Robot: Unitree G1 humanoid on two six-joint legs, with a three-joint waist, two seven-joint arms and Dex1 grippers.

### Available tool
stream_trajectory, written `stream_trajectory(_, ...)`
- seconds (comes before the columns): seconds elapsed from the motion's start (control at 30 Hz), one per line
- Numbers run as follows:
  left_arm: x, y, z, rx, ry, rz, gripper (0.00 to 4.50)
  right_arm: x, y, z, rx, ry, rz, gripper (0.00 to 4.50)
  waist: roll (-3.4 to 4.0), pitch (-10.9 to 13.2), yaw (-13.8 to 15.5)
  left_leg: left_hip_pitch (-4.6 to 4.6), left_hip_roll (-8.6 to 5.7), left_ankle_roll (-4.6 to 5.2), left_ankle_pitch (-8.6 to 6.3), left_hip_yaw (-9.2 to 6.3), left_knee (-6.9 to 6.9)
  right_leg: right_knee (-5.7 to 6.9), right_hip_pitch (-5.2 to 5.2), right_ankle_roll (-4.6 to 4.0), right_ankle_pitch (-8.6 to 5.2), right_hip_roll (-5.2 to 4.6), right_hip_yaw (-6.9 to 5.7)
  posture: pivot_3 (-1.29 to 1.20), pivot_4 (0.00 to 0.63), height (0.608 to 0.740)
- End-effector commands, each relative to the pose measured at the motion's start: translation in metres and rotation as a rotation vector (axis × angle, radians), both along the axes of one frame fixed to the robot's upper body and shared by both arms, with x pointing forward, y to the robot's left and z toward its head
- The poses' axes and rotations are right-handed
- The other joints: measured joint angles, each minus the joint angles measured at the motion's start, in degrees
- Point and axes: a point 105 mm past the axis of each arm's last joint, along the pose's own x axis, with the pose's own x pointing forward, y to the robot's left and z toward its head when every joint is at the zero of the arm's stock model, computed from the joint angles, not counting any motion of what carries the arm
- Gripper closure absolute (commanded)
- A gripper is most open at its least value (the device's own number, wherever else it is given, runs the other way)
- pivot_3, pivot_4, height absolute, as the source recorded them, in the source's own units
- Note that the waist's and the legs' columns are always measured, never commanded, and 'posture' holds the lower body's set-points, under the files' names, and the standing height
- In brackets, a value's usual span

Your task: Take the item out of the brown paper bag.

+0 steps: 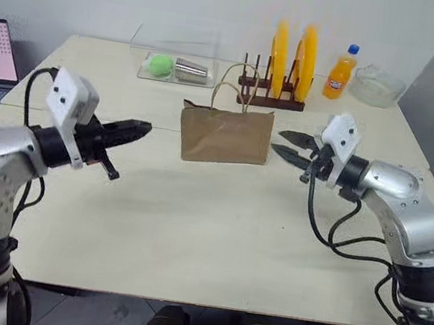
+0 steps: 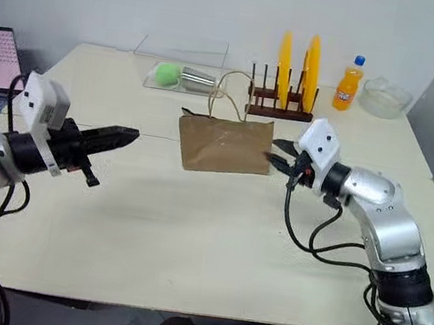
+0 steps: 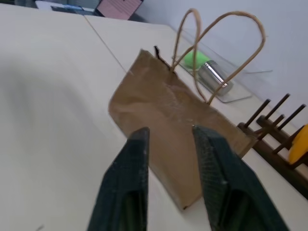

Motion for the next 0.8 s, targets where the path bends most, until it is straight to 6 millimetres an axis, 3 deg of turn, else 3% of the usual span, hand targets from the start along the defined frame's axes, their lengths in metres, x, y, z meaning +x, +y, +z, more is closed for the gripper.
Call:
stream_trajectory(0.03, -0.019, -0.001, 0.001, -0.091, -0.037, 0.104, 4.50, 0.055, 0.015, 0.028, -0.085, -0.175, -0.067, 3.65, 0.16, 0.02, -0.66, 0.14, 0.00, -0.01, 0.00, 0.20, -0.03, 0.00, 0.01, -0.02, 0.01, 0.00, 0.18, 0.00, 0.150, 0.740)
stream_trajectory(0.1, -0.026, -0.003, 0.001, -0.127, -0.026, 0.107, 4.50, 0.085, 0.021, 0.035, -0.150, -0.227, -0.124, 4.32, 0.04, -0.02, -1.10, 0.14, -0.01, -0.02, 0.02, 0.37, -0.02, -0.02, -0.03, -0.11, 0.07, -0.03, 0.26, 0.00, 0.150, 0.740)
stream_trajectory(0.23, -0.033, 0.001, 0.001, -0.130, 0.000, 0.122, 4.50, 0.117, 0.027, 0.048, -0.221, -0.275, -0.209, 4.45, 0.02, -0.04, -1.21, 0.15, 0.10, -0.37, 0.21, 0.27, -0.19, 0.05, -0.12, -0.30, 0.16, 0.09, 0.20, 0.00, 0.150, 0.740)
stream_trajectory(0.4, -0.034, 0.008, -0.003, -0.089, 0.008, 0.161, 4.50, 0.125, 0.040, 0.040, -0.349, -0.273, -0.200, 4.45, 0.03, -0.04, -1.04, 0.00, 0.09, -0.40, 0.22, 0.29, -0.24, -0.09, -0.17, -0.37, 0.12, 0.06, 0.23, 0.00, 0.150, 0.740)
stream_trajectory(0.8, -0.041, 0.004, -0.008, 0.001, 0.065, 0.031, 4.50, 0.126, 0.061, 0.003, -0.587, -0.200, -0.173, 4.45, 0.06, -0.02, -1.17, 0.06, 0.07, -0.40, 0.22, 0.22, -0.26, 0.00, -0.19, -0.39, 0.11, 0.04, 0.19, 0.00, 0.150, 0.740)
